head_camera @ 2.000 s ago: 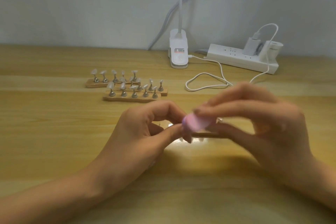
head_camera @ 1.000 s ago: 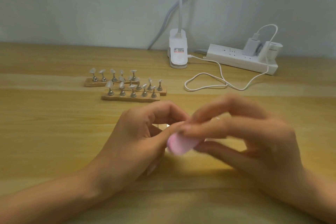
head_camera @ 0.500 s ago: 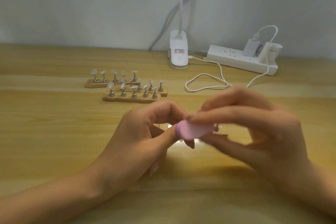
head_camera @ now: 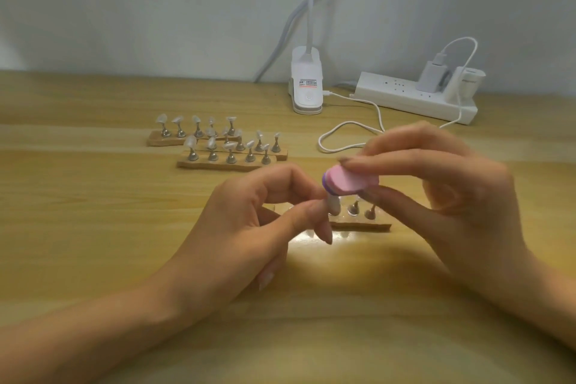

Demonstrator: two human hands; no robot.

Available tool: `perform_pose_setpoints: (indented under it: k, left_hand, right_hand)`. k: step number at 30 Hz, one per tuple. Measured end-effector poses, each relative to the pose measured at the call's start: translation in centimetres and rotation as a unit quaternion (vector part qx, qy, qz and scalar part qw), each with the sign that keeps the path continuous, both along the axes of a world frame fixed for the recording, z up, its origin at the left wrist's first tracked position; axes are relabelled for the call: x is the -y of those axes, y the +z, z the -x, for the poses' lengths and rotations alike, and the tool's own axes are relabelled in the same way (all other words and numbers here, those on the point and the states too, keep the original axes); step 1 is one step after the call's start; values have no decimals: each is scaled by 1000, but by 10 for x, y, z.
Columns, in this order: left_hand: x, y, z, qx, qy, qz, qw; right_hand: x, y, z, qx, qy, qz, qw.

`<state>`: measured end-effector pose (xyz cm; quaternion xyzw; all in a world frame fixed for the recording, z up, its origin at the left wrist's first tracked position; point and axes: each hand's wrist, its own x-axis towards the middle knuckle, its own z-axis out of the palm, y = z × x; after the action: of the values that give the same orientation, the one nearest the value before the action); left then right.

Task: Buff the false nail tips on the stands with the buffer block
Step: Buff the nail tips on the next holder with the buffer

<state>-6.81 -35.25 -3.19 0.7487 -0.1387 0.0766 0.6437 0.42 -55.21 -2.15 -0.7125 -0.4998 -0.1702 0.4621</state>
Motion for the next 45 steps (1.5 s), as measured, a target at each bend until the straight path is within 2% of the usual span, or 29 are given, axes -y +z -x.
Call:
perform_pose_setpoints:
  k: [3,7,10,14,17,20,23,27,39,45]
  left_hand:
    - [1,0,0,1,5,-9,1000]
    - [0,0,0,-3,-12,-2,1000]
    - [0,0,1,3,-26,-10,1000]
    - [-2,-1,-1,-2,-25,1,1000]
    - [0,-1,-1,2,-30,-3,1000]
    - [-1,-1,0,0,-25,1,1000]
    - [0,-1,0,7,-24,-5,1000]
    - [0,-1,1,-4,-21,0,1000]
    - [-1,-4,0,19,-46,-1,999]
    - [-1,-4,-1,24,-56,6,998]
  right_hand:
    - [-3,-1,2,8,23,13,1000]
    - [-1,0,0,-9,-4,-12,1000]
    - [-2,-1,2,-6,30,3,1000]
    - [0,0,1,-15,5,-11,1000]
    - [-2,0,1,-18,36,3,999]
    - [-1,1,1,-22,11,-9,1000]
    - [-1,0,3,-12,35,10,999]
    - [0,-1,-3,-14,-12,-12,1000]
    - [2,0,-1,-51,-3,-47,998]
    - [1,1,2,-26,-2,-22,999]
